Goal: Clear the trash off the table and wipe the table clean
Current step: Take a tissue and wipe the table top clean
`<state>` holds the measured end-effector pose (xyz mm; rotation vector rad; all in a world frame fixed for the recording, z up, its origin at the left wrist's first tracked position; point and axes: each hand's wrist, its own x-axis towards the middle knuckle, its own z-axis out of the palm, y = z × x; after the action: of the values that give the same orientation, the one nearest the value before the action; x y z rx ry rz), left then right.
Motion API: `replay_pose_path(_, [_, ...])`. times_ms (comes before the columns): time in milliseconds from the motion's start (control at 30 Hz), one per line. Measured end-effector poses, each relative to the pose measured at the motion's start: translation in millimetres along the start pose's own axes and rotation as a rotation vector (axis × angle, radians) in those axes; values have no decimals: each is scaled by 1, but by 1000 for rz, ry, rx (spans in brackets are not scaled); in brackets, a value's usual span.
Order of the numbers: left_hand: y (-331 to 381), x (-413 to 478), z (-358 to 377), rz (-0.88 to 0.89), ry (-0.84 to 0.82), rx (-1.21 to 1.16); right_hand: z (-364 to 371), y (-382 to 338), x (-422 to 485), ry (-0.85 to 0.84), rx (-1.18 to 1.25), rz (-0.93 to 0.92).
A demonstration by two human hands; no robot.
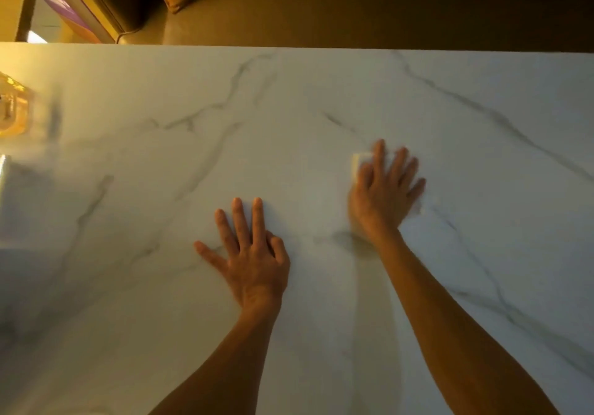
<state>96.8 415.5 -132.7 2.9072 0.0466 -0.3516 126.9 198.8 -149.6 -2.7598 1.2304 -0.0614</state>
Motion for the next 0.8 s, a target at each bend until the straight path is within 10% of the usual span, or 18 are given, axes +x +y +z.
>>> replay_pose_path(267, [0, -2, 2, -14, 29, -7, -13, 29, -75, -164, -51, -822])
replay_pose_path(567, [-3, 1, 6, -4, 79, -18, -17, 122, 32, -63, -18, -13])
replay_pose_path(800, [-5, -1, 2, 12, 69, -14, 1, 42, -38, 69, 36, -115])
